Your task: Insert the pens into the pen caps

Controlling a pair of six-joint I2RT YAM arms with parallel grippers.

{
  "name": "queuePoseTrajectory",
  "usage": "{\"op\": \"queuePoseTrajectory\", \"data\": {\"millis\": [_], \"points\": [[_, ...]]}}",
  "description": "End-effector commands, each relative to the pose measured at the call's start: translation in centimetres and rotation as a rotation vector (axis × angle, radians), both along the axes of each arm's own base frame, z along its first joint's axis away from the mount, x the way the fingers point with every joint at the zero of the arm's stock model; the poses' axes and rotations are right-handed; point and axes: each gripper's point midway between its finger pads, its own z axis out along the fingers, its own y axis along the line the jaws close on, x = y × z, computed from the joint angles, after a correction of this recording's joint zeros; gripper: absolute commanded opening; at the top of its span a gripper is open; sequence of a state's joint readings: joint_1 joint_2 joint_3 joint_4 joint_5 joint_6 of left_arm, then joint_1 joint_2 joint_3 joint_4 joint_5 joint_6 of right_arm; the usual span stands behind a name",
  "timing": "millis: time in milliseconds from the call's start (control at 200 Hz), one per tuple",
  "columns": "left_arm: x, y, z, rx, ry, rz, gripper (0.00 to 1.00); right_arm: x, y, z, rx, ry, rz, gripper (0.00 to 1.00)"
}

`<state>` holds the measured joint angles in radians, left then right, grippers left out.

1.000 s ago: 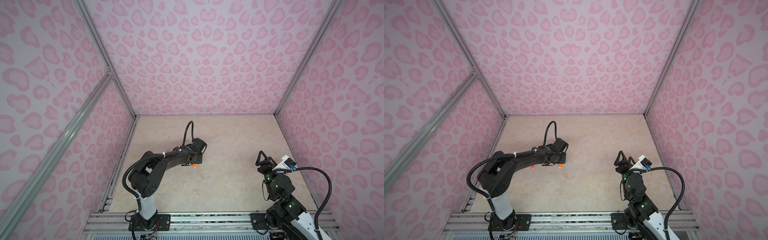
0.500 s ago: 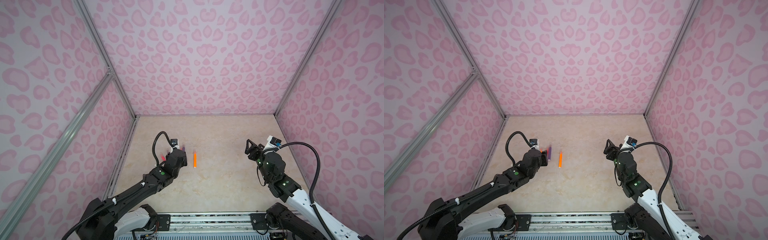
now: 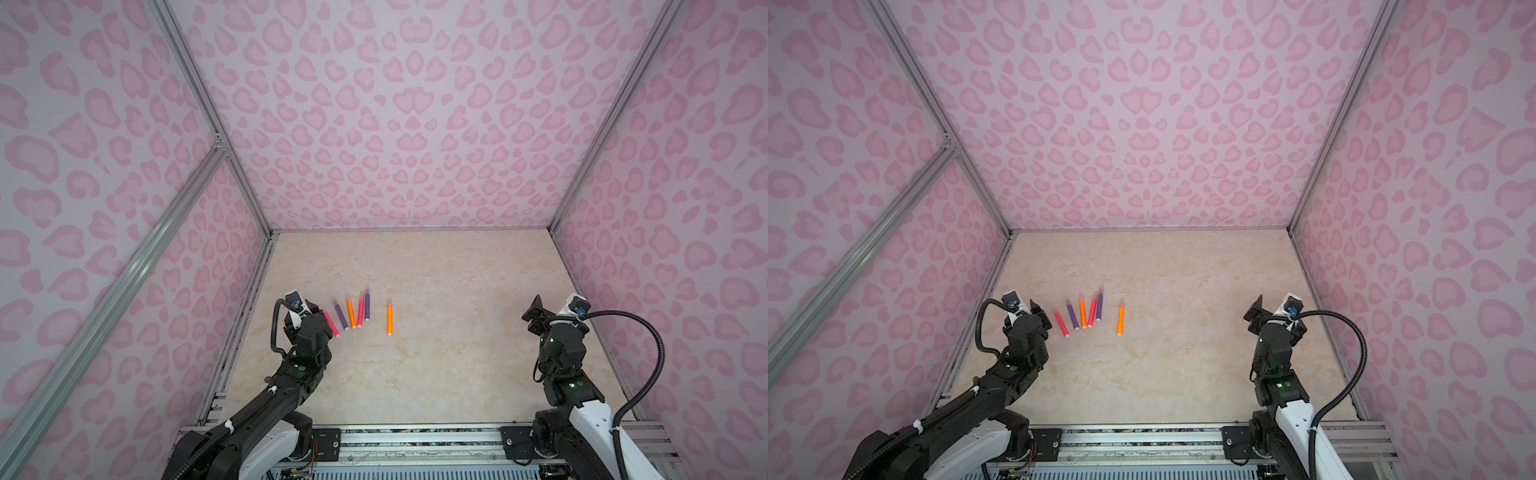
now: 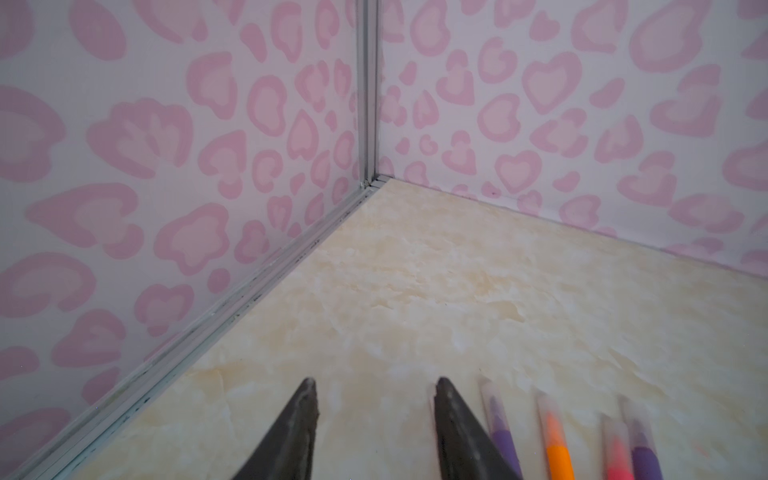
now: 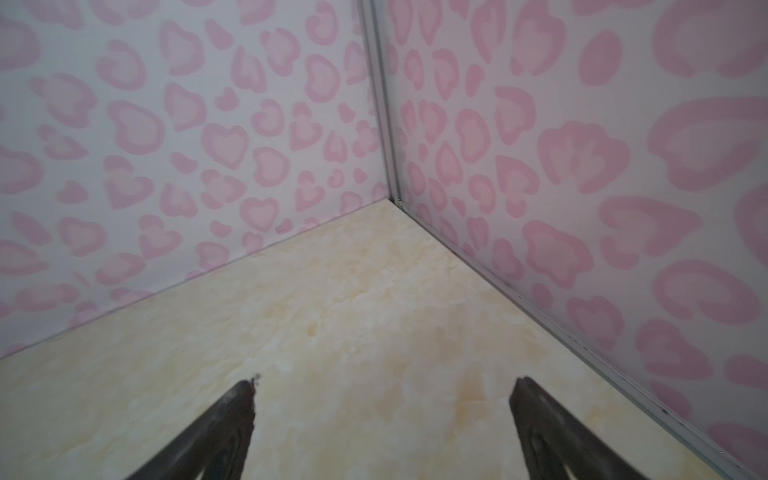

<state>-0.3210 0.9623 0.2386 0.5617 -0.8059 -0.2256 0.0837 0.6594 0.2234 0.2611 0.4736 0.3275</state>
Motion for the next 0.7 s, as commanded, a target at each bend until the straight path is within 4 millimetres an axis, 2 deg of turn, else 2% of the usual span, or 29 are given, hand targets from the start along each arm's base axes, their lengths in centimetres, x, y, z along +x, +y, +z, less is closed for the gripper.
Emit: {"op": "queuePoseTrajectory", "data": {"millis": [0,70,120,215,290,345,420,515,575,695], "points": [[0.4,1.5,0.5,-0.035,-0.124,-0.007,0.5,1.1,-0.6,-0.1,0.04,-0.068,0.0,0.97],[0.9,3.8,-1.7,-0.074,-0.091,0.05,0.5,2.0,-0.8,-0.4,-0.003,-0.025,-0.005,0.97],[1.3,4.7,-1.9,-0.064,-0.073,0.089,0.47,2.6,-1.2,-0.6,-0.05,0.05,-0.019,0.97],[1.7,4.0,-1.3,-0.017,-0.106,0.021,0.47,3.1,-1.6,-2.1,-0.111,0.177,-0.031,0.96],[2.6,3.9,-1.7,-0.01,-0.108,-0.009,0.48,2.8,-1.7,-3.8,-0.098,0.152,-0.042,0.96],[4.0,2.8,-2.2,0.015,-0.076,-0.09,0.48,2.6,-1.7,-4.9,-0.086,0.133,-0.049,0.96],[5.5,0.3,-3.0,0.045,-0.025,-0.248,0.48,3.1,-1.8,-4.5,-0.129,0.134,-0.046,0.97],[6.4,-0.4,-3.9,0.053,0.006,-0.293,0.52,3.4,-2.6,-4.3,-0.141,0.121,-0.094,0.98],[7.2,-1.3,-4.3,0.06,0.044,-0.344,0.56,4.4,-2.0,-4.2,-0.147,0.116,-0.04,0.98],[7.5,-1.1,-4.4,0.048,0.052,-0.347,0.62,7.0,-0.1,-4.4,-0.161,0.122,0.093,0.98]]}}
